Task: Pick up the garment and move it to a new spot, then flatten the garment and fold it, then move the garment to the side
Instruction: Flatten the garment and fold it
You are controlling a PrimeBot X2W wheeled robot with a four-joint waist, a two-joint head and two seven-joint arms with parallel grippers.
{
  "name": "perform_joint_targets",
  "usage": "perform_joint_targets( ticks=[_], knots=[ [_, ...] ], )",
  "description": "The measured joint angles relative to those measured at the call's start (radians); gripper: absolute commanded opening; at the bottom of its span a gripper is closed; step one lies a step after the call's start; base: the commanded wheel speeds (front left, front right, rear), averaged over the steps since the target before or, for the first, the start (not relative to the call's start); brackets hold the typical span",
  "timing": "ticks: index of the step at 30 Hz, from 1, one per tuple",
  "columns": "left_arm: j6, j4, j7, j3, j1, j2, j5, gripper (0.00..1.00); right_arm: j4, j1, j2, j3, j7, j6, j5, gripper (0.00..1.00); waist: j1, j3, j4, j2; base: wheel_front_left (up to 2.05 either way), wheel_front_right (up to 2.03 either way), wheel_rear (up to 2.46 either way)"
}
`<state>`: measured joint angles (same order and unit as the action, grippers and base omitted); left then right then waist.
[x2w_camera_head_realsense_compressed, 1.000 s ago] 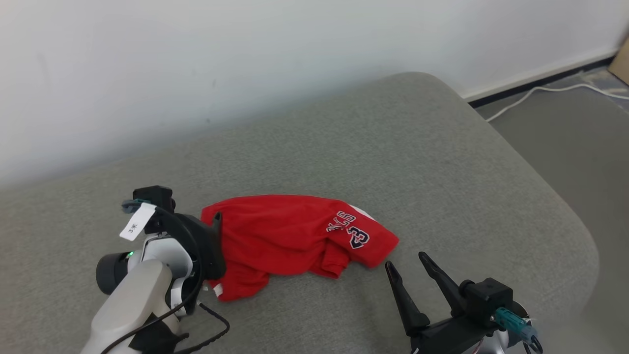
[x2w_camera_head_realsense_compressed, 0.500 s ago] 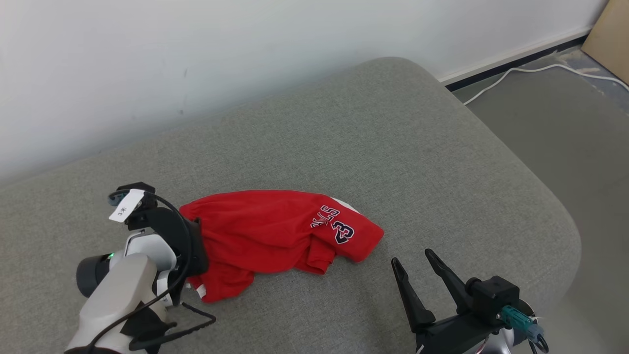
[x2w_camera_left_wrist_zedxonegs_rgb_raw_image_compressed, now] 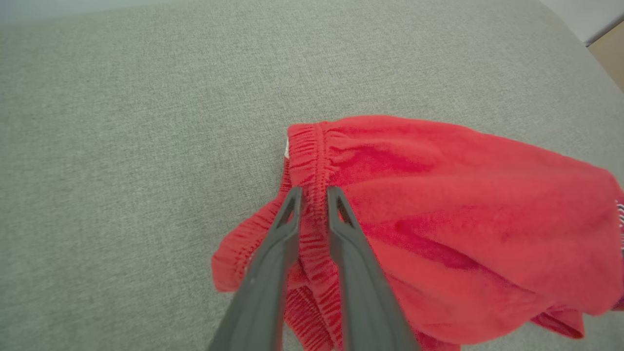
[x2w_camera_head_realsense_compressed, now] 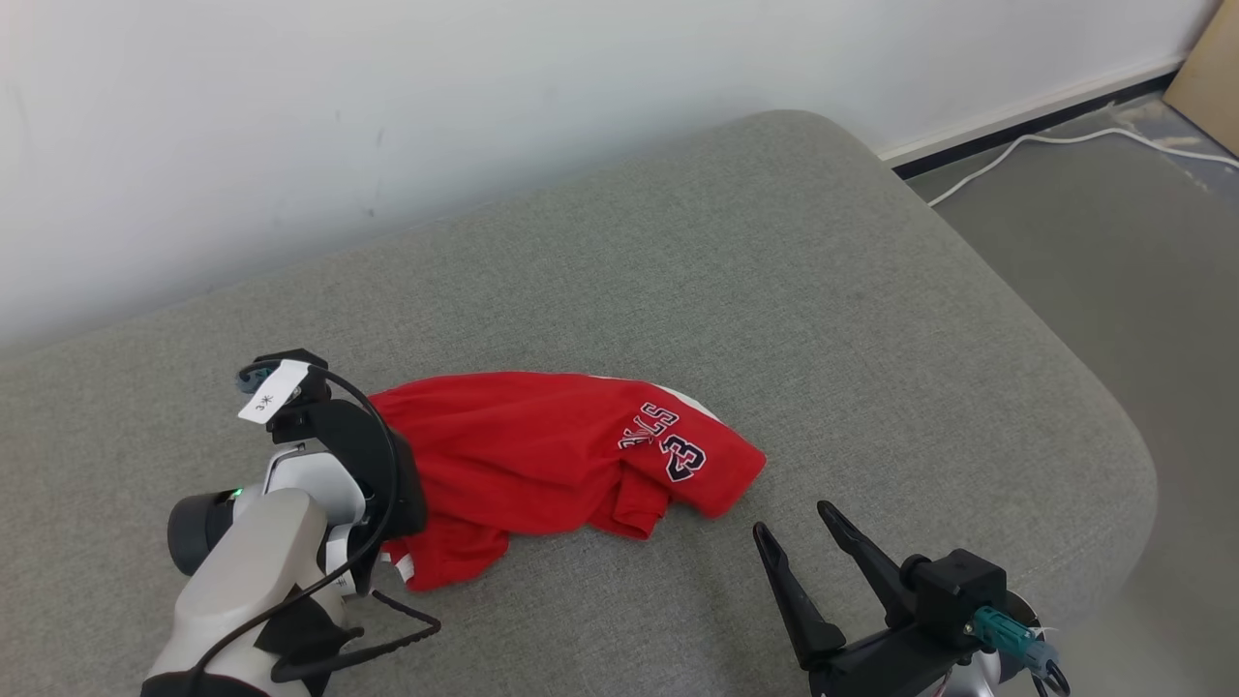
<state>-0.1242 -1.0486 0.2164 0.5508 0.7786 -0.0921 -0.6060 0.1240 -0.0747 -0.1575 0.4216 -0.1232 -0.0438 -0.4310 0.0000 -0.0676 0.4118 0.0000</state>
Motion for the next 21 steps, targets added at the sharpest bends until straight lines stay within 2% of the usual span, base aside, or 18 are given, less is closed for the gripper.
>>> perform_joint_targets(
  ticks=[1,9,21],
  knots=[
    [0.0,-0.001,0.0,0.0,0.0,0.0,0.0,0.0,0.0,0.0,0.0,0.0,0.0,0.0,0.0,1.0,0.0,-0.001,0.001,0.0,0.0,0.0,0.0],
    [0.0,0.0,0.001,0.003,0.0,0.01,0.0,0.0,0.0,0.0,-0.003,-0.004,0.0,0.0,0.0,1.0,0.0,-0.008,0.007,0.0,0.0,0.0,0.0],
    [0.001,0.124,-0.157,-0.025,0.119,0.032,0.001,0.0,0.004,0.004,-0.009,-0.025,-0.005,-0.009,-0.004,1.0,0.0,0.014,-0.036,0.0,0.0,0.0,0.0]
  ],
)
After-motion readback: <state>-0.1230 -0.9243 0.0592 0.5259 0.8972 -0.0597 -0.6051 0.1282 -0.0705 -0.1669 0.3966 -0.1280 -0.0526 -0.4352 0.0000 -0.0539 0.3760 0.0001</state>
